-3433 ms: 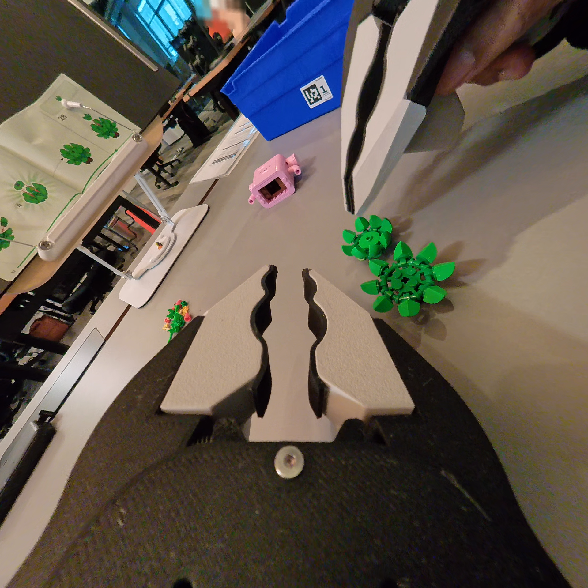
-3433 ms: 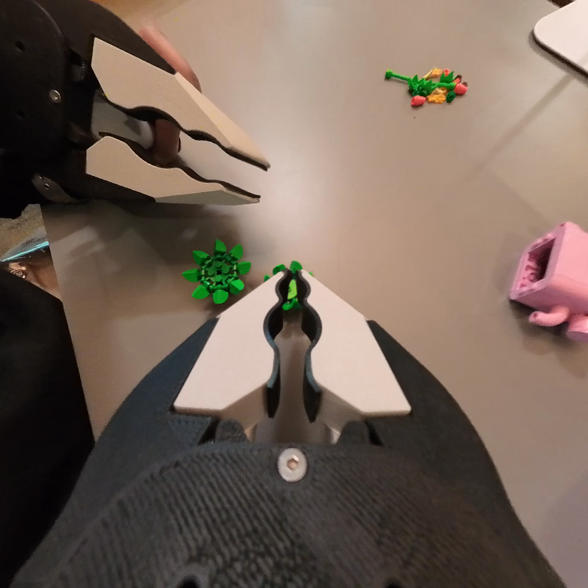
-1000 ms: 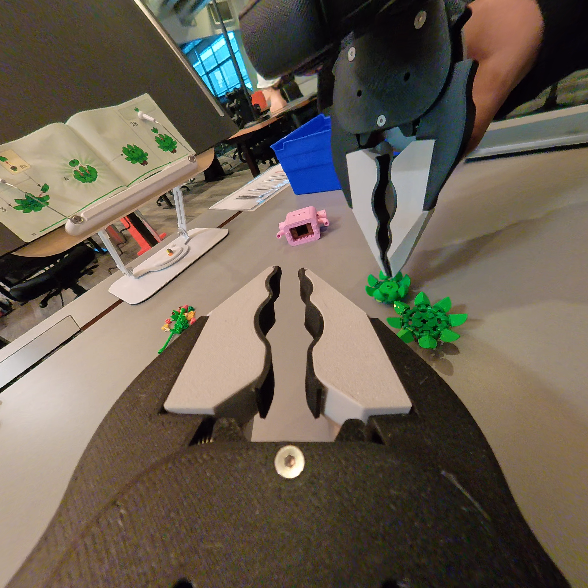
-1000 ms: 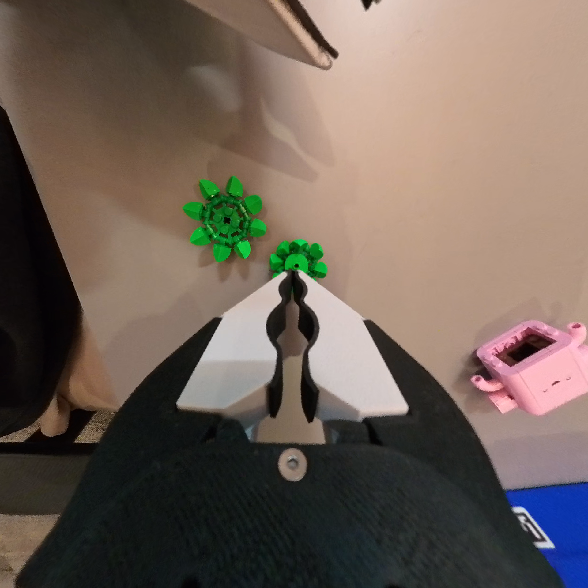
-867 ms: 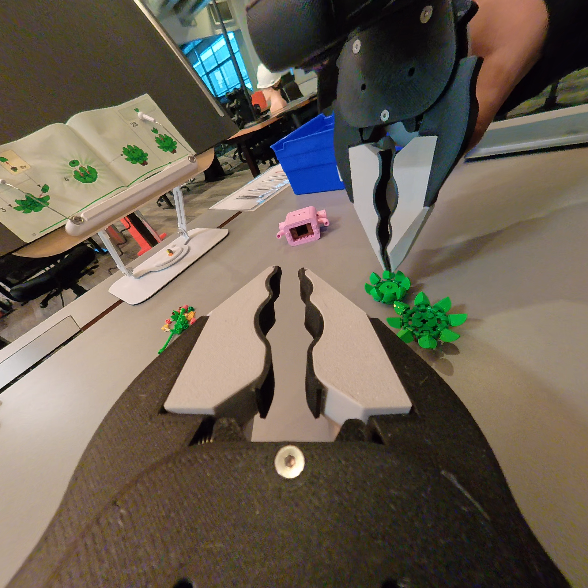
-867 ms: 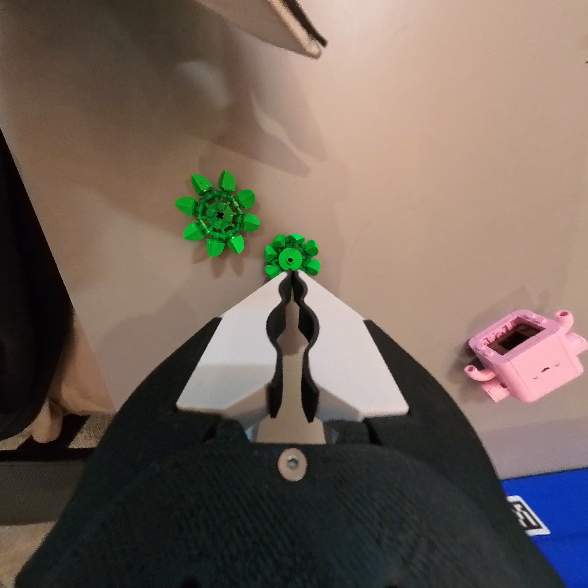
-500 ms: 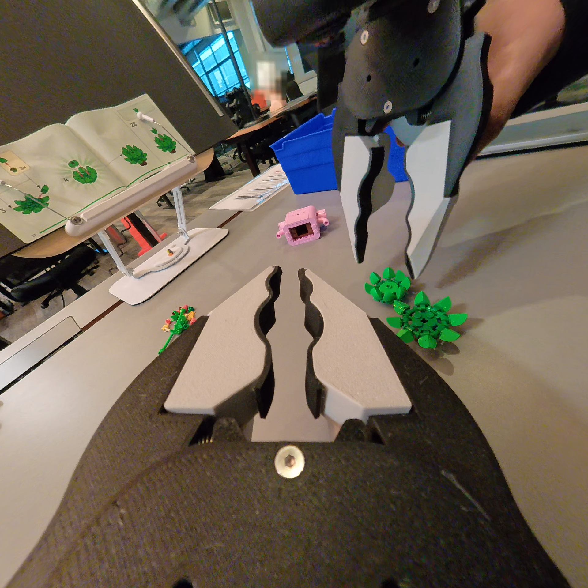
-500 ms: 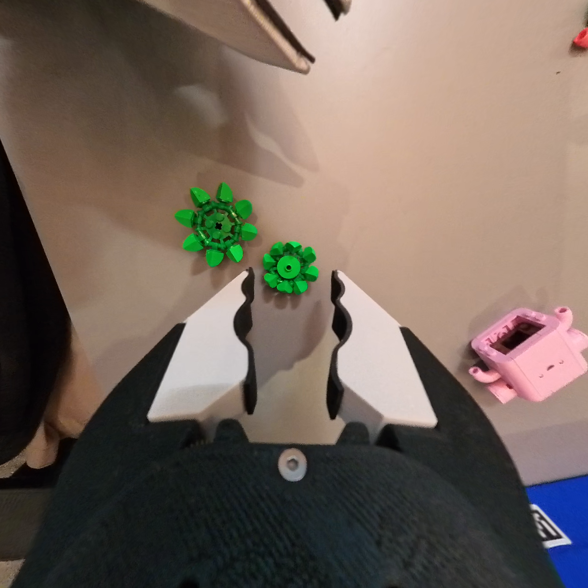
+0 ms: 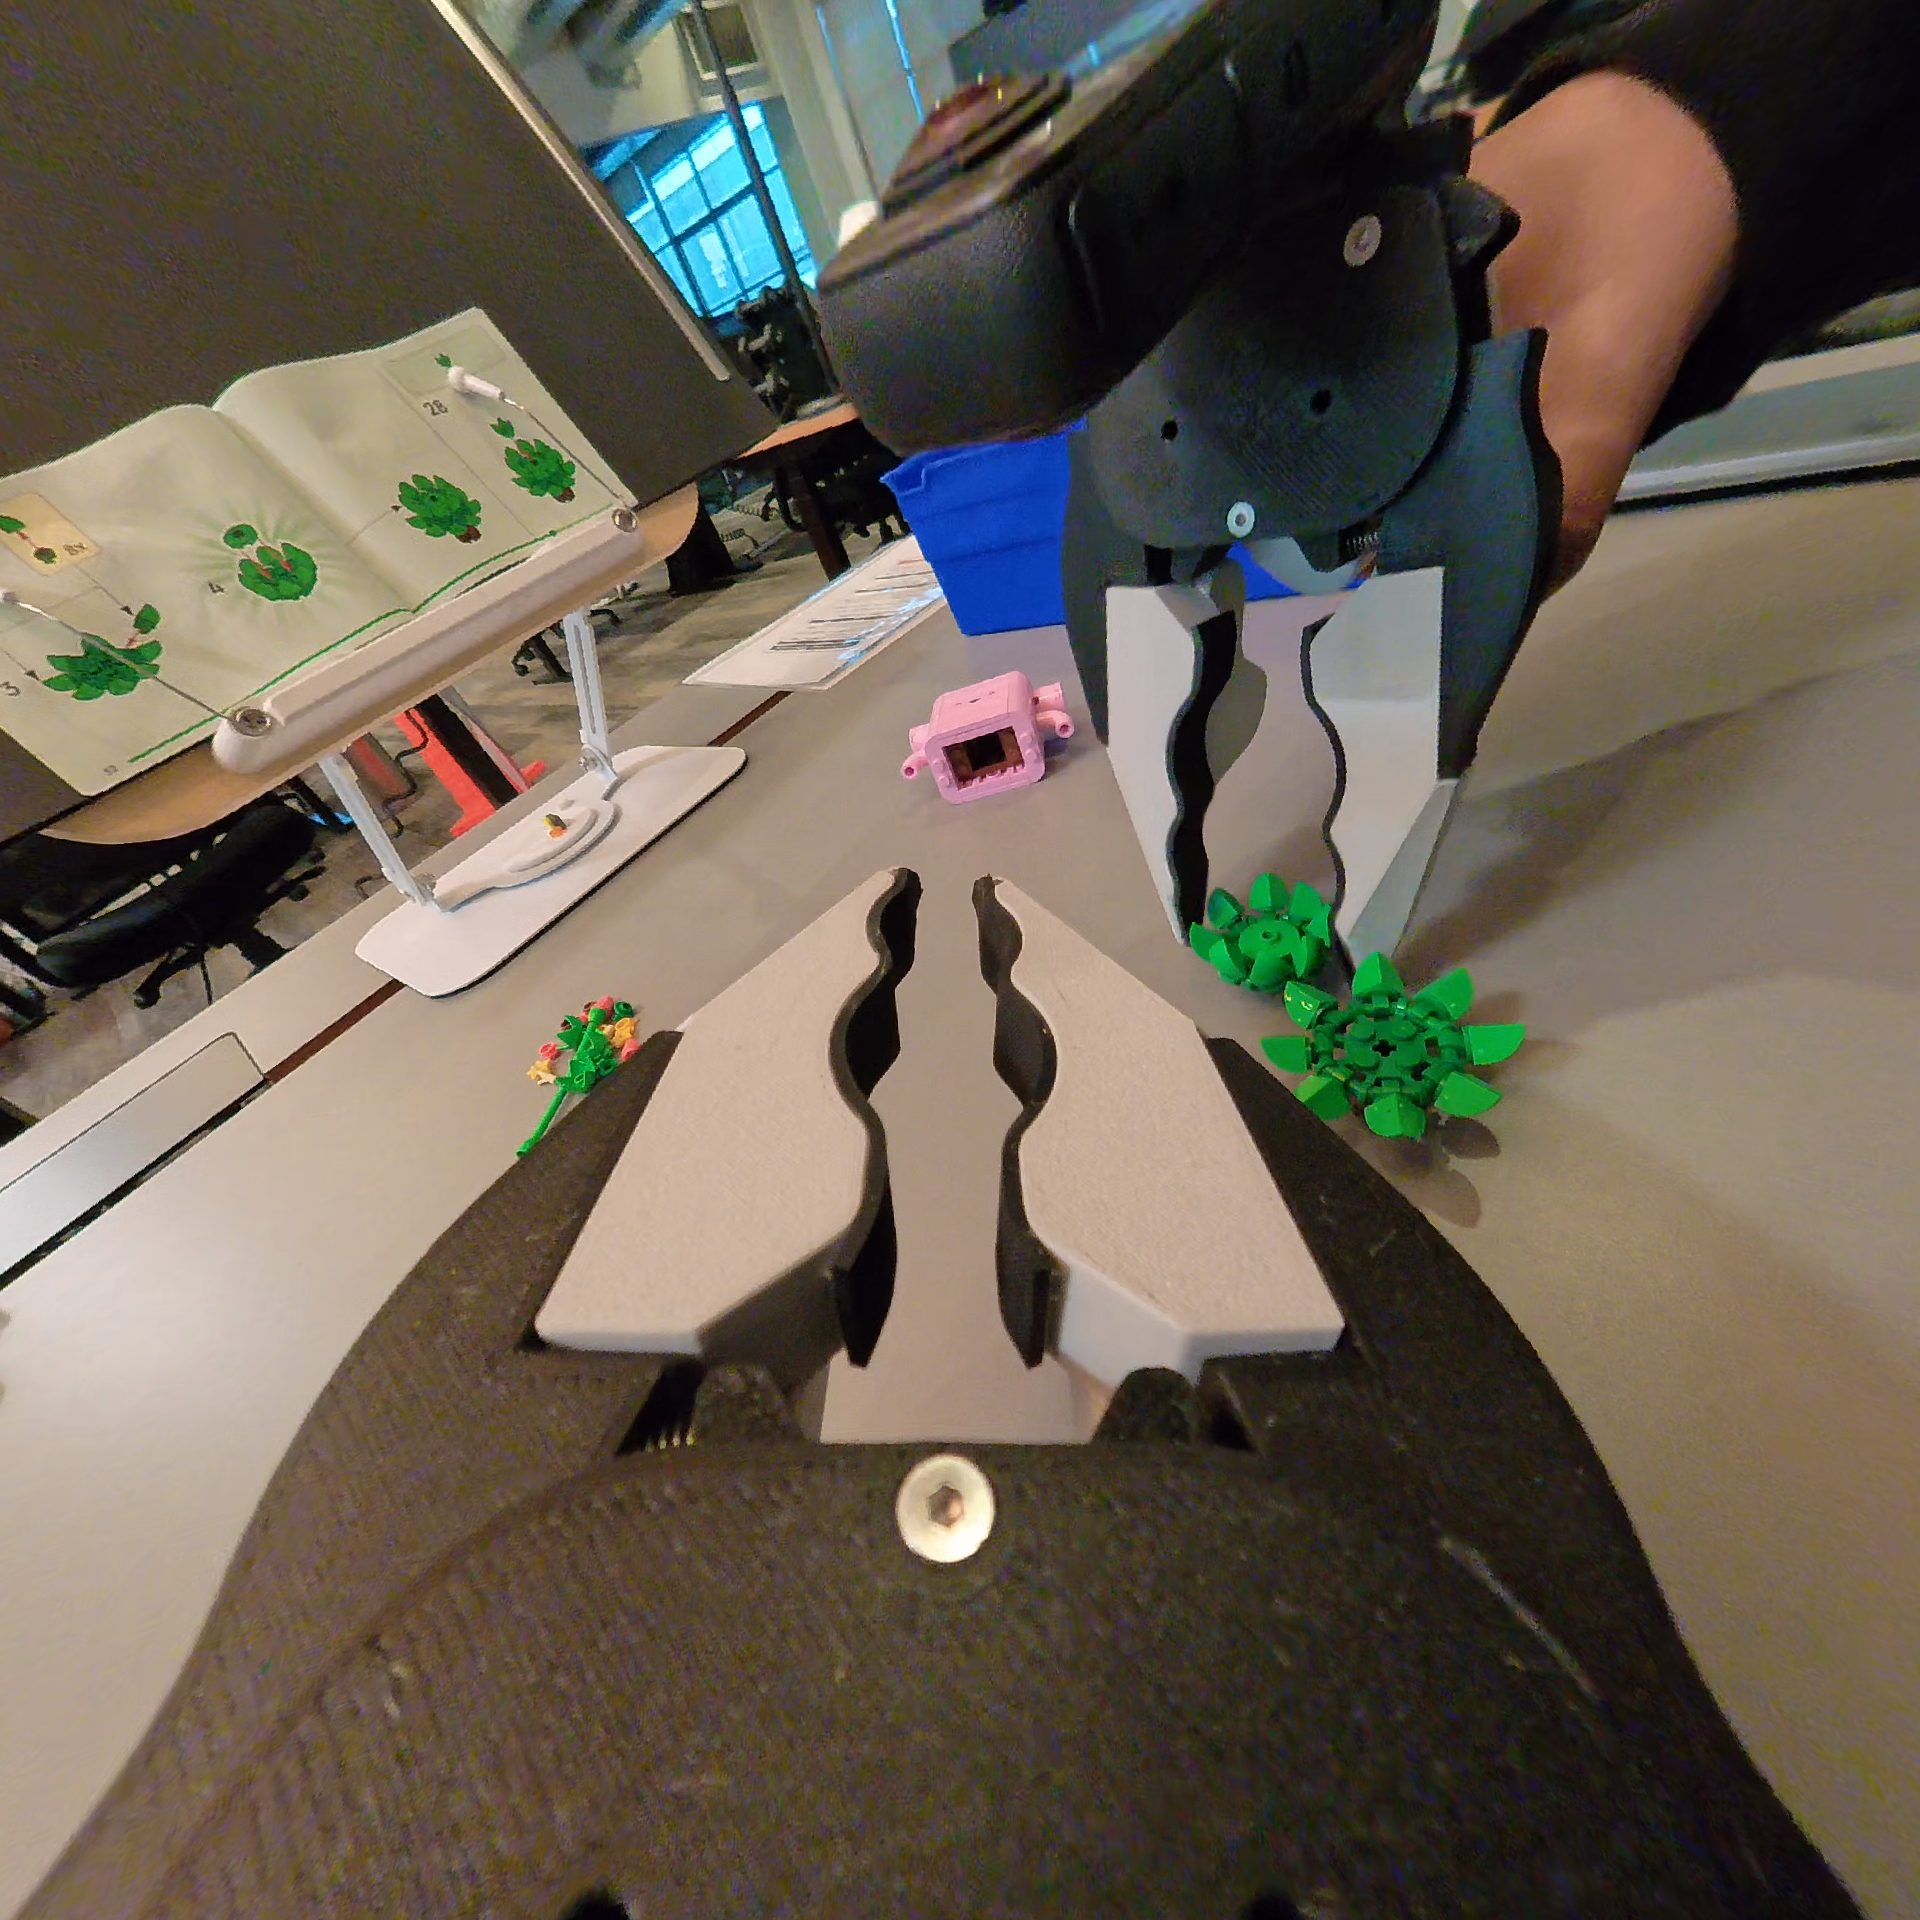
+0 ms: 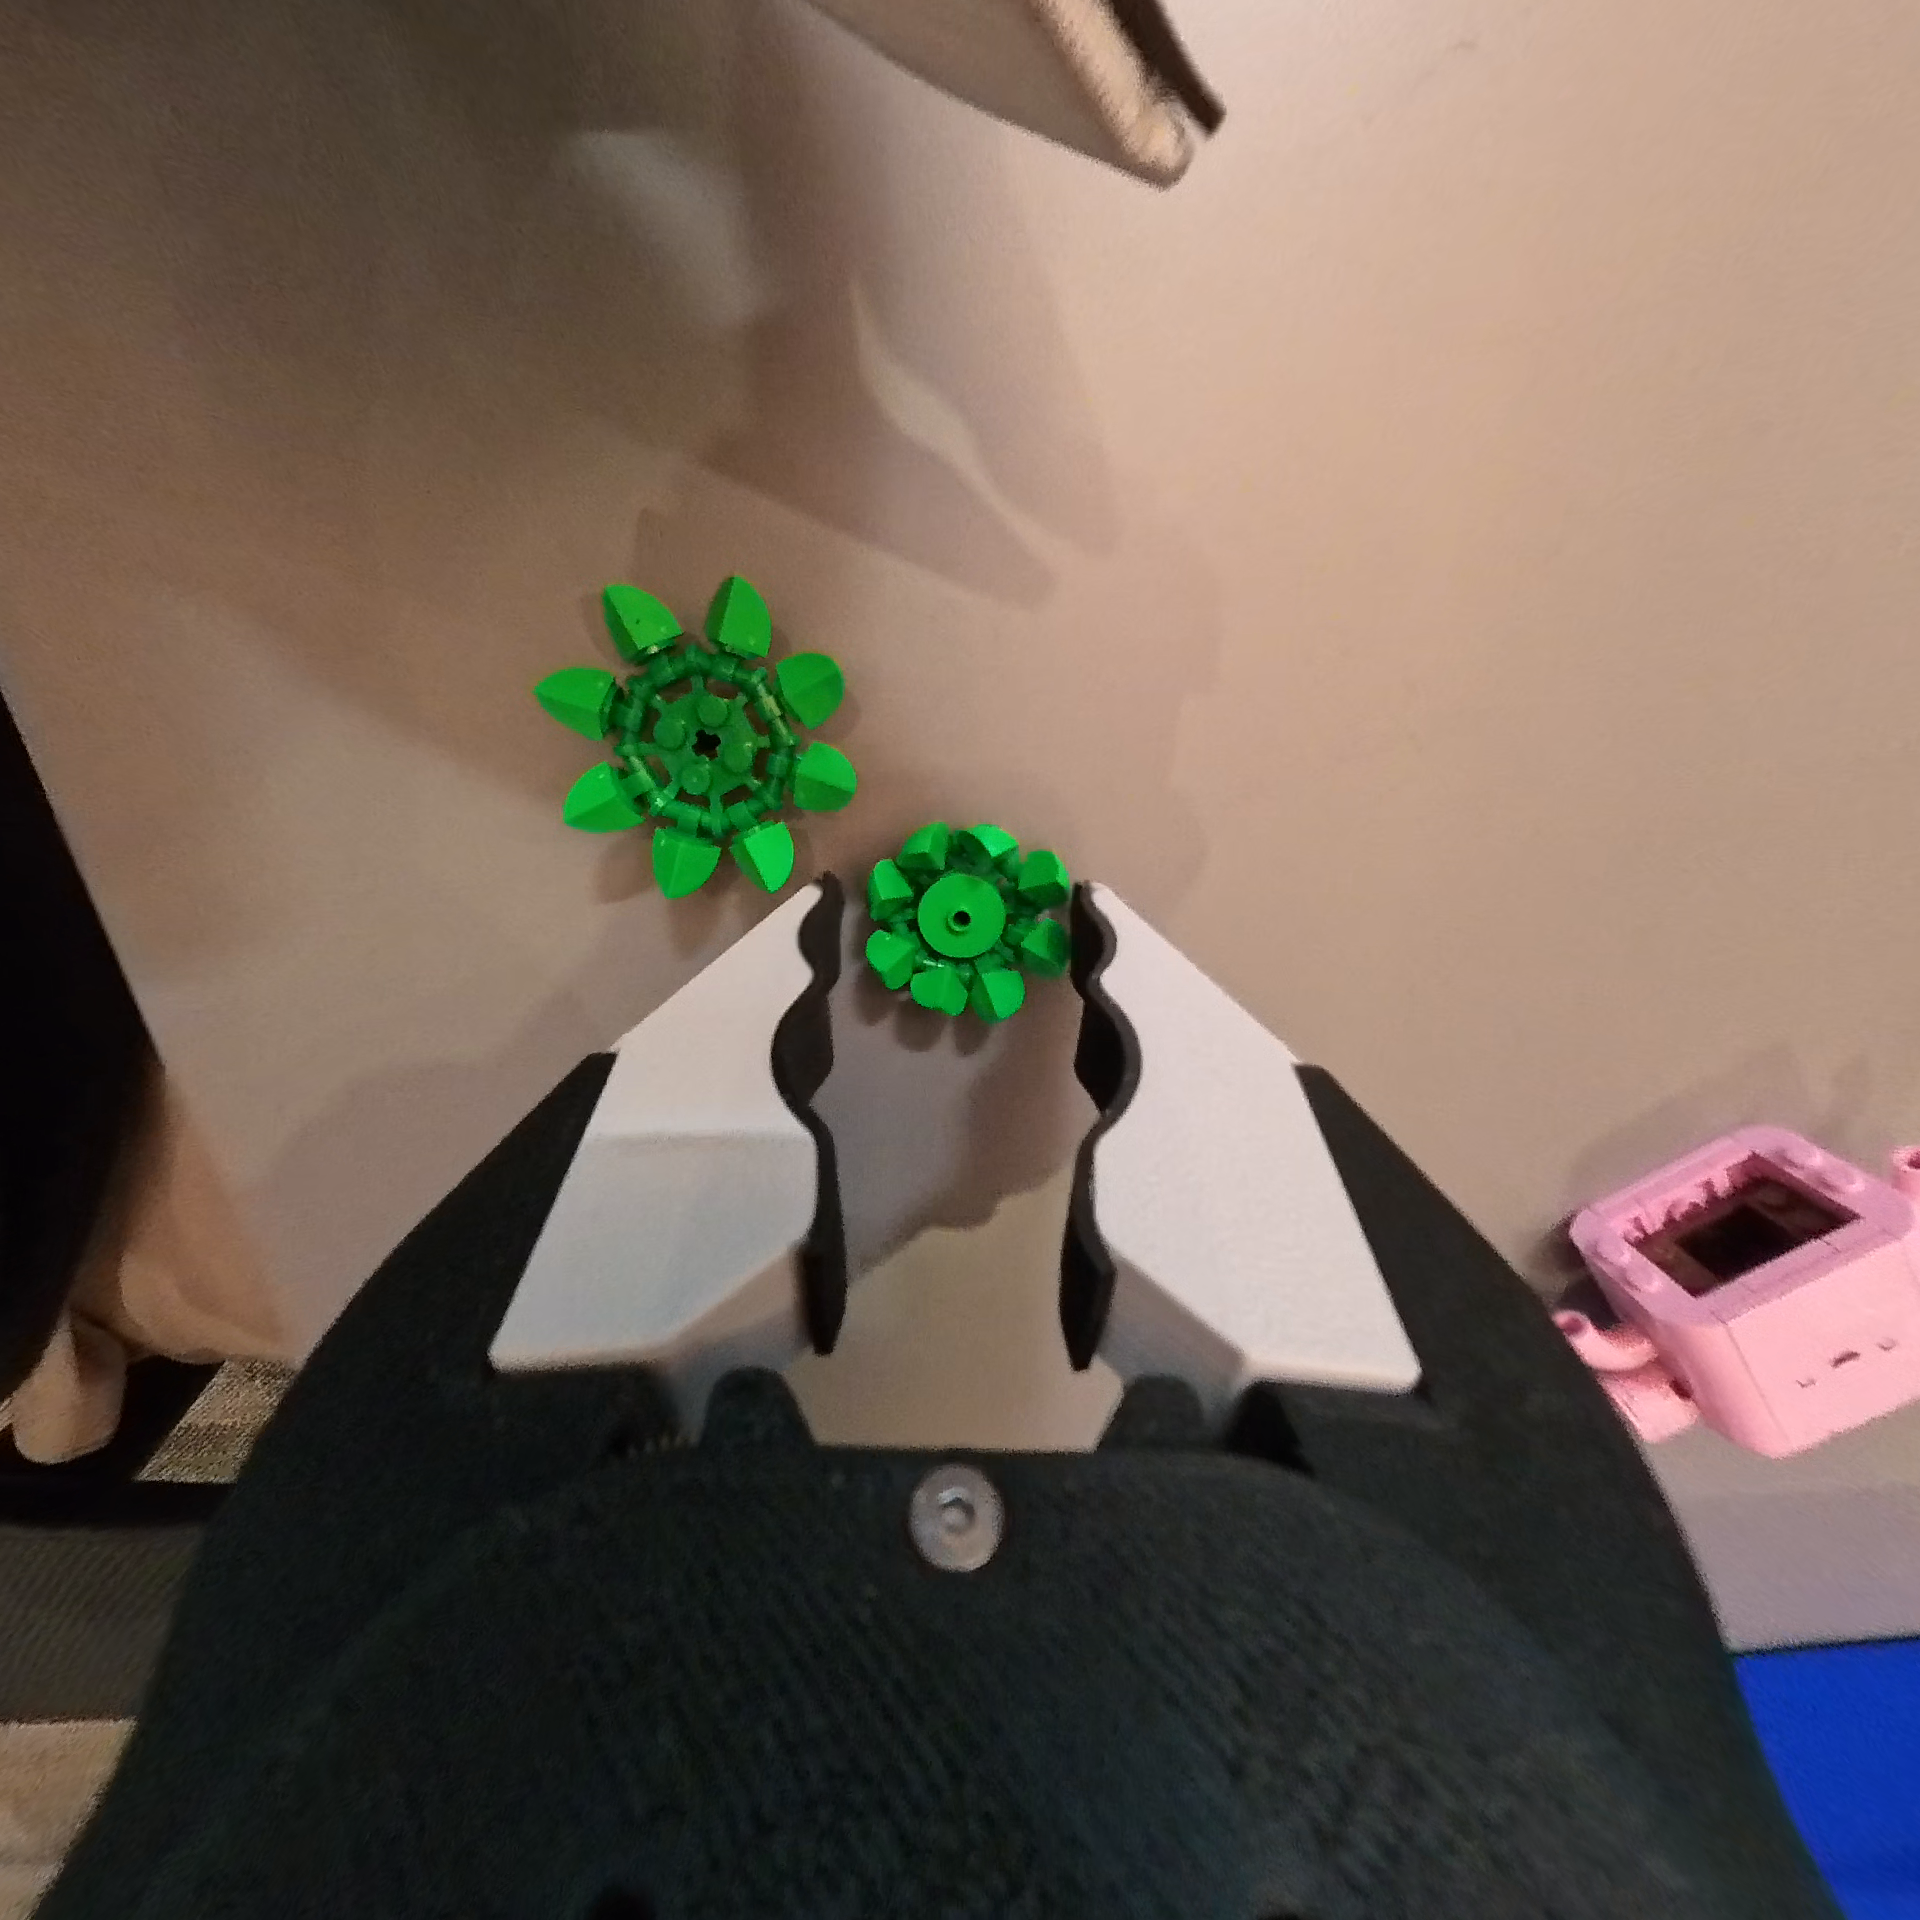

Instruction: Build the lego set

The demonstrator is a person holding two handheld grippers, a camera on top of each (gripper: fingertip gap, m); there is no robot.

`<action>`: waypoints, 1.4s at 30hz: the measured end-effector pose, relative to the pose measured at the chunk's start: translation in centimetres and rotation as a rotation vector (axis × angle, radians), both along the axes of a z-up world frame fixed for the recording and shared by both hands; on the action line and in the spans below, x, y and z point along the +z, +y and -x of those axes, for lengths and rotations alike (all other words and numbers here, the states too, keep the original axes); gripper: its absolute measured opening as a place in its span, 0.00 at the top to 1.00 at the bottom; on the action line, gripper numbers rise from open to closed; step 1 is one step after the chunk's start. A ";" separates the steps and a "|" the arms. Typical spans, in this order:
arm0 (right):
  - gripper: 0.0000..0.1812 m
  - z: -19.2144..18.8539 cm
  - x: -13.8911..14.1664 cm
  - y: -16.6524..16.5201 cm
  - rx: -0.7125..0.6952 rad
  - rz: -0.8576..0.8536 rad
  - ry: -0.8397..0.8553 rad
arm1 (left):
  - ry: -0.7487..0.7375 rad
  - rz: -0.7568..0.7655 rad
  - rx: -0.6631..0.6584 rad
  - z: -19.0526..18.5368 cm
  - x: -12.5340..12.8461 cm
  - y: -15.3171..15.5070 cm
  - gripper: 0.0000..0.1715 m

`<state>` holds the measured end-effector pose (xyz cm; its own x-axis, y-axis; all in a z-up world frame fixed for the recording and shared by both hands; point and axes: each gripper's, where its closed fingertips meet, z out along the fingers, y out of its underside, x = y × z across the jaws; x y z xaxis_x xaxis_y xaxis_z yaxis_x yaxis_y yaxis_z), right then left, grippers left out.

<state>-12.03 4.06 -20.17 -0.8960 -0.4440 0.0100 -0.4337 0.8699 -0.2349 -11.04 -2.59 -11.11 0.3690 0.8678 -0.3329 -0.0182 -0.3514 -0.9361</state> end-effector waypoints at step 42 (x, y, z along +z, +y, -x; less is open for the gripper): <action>0.79 -5.5 5.9 -1.3 -0.240 0.283 -0.454 | 0.007 0.008 0.008 0.1 0.0 0.0 0.95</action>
<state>-6.54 2.78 -14.30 -0.9134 -0.2645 -0.3095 -0.0344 0.8077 -0.5886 -11.14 -2.54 -11.12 0.3596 0.8681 -0.3423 -0.0216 -0.3590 -0.9331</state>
